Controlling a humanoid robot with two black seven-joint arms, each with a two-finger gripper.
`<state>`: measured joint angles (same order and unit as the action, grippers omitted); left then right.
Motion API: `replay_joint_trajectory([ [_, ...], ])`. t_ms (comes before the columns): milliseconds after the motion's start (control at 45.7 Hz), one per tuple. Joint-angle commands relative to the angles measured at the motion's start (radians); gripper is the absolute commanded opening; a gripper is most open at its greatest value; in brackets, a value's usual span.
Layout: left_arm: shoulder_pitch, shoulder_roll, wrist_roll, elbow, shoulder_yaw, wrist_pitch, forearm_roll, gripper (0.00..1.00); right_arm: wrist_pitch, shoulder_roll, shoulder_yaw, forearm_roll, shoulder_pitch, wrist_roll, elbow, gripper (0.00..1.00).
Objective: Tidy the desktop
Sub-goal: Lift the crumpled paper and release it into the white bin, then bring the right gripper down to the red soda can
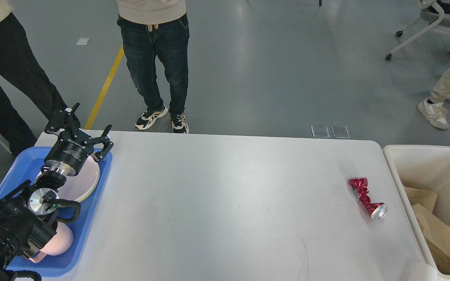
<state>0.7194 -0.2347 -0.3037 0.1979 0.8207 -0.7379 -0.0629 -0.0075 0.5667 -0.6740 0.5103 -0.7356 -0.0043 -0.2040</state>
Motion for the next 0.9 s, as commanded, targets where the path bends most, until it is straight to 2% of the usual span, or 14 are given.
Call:
replay_joint_trajectory([
  [0, 0.0, 0.0, 0.0, 0.0, 0.0, 0.0, 0.0, 1.0, 0.018, 0.039, -0.001, 0.017, -0.073, -0.002, -0.069, 1.0],
  [109, 0.0, 0.0, 0.0, 0.0, 0.0, 0.0, 0.0, 1.0, 0.081, 0.134, -0.015, 0.056, -0.24, -0.005, -0.211, 1.0],
  [219, 0.0, -0.002, 0.0, 0.0, 0.0, 0.0, 0.0, 1.0, 0.149, 0.242, -0.07, 0.201, -0.528, -0.009, -0.423, 1.0],
  [306, 0.0, 0.0, 0.0, 0.0, 0.0, 0.0, 0.0, 1.0, 0.22, 0.272, -0.154, 0.318, -0.793, -0.013, -0.581, 1.0],
  [372, 0.0, 0.0, 0.0, 0.0, 0.0, 0.0, 0.0, 1.0, 0.357, 0.274, -0.235, 0.359, -0.991, -0.011, -0.665, 1.0],
  [460, 0.0, 0.0, 0.0, 0.0, 0.0, 0.0, 0.0, 1.0, 0.594, 0.262, -0.323, 0.366, -1.301, -0.011, -0.797, 1.0],
  [613, 0.0, 0.0, 0.0, 0.0, 0.0, 0.0, 0.0, 1.0, 0.963, 0.205, -0.338, 0.364, -1.656, -0.006, -1.028, 1.0],
  [744, 0.0, 0.0, 0.0, 0.0, 0.0, 0.0, 0.0, 1.0, 0.967, 0.162, -0.334, 0.363, -1.723, -0.008, -1.15, 1.0],
  [854, 0.0, 0.0, 0.0, 0.0, 0.0, 0.0, 0.0, 1.0, 0.967, 0.13, -0.354, 0.356, -1.694, -0.008, -1.16, 1.0],
  [876, 0.0, 0.0, 0.0, -0.003, 0.0, 0.0, 0.0, 1.0, 0.94, 0.13, -0.358, 0.358, -1.676, -0.009, -1.16, 1.0],
])
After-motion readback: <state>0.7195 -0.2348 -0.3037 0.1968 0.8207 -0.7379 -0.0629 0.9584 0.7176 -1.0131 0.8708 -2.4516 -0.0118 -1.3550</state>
